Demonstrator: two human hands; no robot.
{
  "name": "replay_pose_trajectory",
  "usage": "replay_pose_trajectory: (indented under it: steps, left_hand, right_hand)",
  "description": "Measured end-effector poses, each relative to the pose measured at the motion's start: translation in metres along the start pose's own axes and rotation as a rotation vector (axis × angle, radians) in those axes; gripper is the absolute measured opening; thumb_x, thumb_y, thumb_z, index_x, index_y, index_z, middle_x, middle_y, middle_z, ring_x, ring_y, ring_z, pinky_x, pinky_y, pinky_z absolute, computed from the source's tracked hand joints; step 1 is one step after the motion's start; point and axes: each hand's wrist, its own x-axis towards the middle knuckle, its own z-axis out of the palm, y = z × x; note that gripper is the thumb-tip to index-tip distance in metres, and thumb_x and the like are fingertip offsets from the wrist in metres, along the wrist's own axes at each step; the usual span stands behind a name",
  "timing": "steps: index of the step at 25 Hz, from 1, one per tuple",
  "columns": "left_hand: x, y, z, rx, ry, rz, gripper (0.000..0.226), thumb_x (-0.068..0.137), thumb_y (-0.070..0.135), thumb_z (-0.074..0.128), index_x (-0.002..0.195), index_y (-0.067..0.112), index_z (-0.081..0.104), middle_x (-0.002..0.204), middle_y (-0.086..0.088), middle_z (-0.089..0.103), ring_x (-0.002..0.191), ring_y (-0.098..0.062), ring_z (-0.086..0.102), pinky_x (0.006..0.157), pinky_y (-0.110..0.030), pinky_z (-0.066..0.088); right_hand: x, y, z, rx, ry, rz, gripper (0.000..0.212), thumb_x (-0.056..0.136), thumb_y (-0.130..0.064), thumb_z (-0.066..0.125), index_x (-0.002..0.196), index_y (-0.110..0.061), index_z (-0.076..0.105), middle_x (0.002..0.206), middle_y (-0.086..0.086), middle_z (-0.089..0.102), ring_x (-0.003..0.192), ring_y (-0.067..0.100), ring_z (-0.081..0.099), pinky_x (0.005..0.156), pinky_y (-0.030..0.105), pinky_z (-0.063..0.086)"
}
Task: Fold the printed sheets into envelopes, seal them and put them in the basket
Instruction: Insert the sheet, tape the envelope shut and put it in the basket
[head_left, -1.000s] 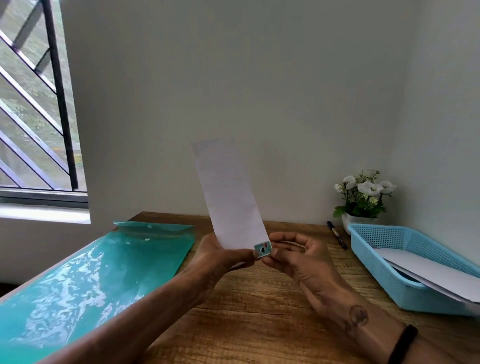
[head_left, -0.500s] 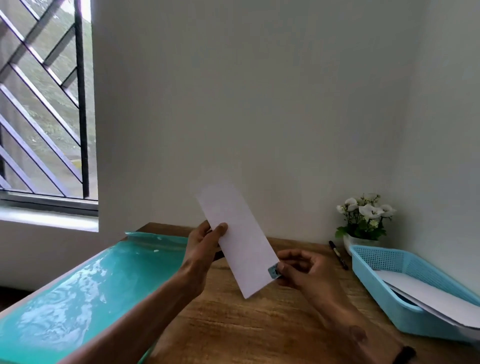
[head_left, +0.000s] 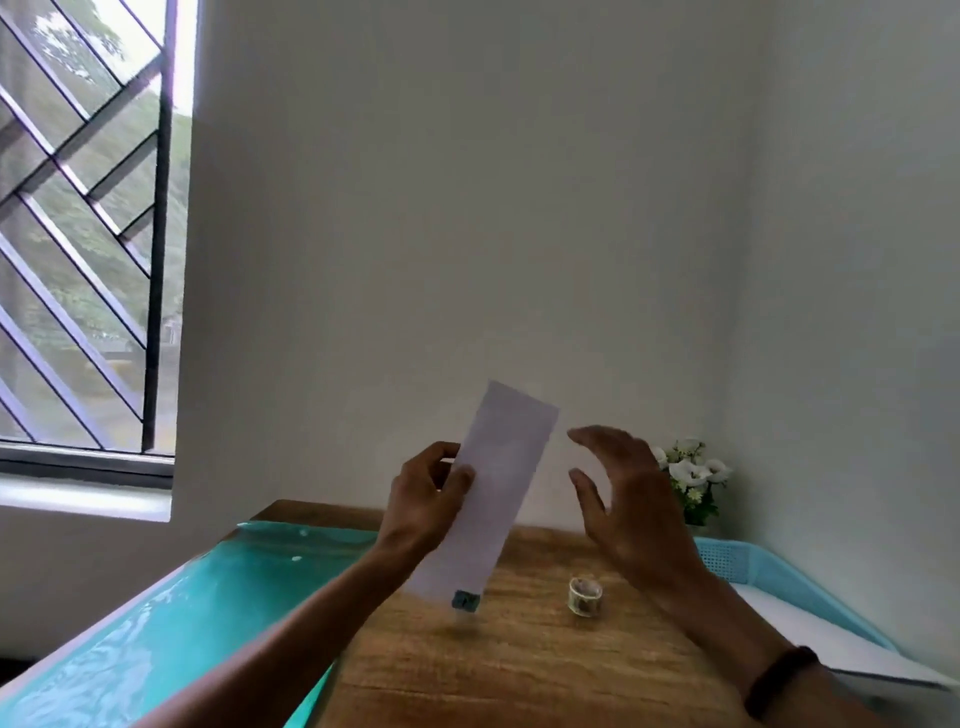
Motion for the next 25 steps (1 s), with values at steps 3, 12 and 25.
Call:
replay_pose_trajectory:
  steps: [3, 12, 25]
  left_hand:
    - [0.009, 0.017, 0.01, 0.299, -0.052, 0.307, 0.021, 0.105, 0.021, 0.054, 0.12, 0.02, 0.07, 0.092, 0.003, 0.077, 0.079, -0.015, 0.073, 0.062, -0.03, 0.055]
    - [-0.041, 0.063, 0.083, 0.734, -0.076, 0.795, 0.028, 0.09, 0.025, 0.058, 0.116, 0.028, 0.067, 0.107, 0.004, 0.07, 0.114, -0.023, 0.058, 0.121, -0.059, 0.027]
    - [-0.131, 0.107, 0.187, 0.614, -0.082, 0.946, 0.072, 0.078, 0.031, 0.085, 0.141, 0.04, 0.051, 0.154, 0.001, 0.049, 0.146, -0.031, 0.039, 0.123, -0.069, 0.001]
  right_hand:
    - [0.031, 0.001, -0.031, -0.064, -0.019, -0.001, 0.054, 0.094, -0.017, 0.071, 0.145, -0.021, 0.053, 0.136, 0.0, 0.061, 0.124, 0.021, 0.051, 0.101, 0.033, 0.046]
    - [-0.03, 0.023, -0.109, -0.163, -0.263, 0.154, 0.008, 0.091, -0.016, 0.074, 0.089, -0.021, 0.079, 0.086, -0.003, 0.078, 0.077, 0.012, 0.07, 0.072, 0.03, 0.055]
    - [-0.084, 0.05, -0.239, 0.221, 0.016, 0.937, 0.016, 0.086, 0.01, 0.074, 0.084, -0.005, 0.075, 0.085, 0.021, 0.077, 0.065, 0.034, 0.078, 0.078, 0.045, 0.065]
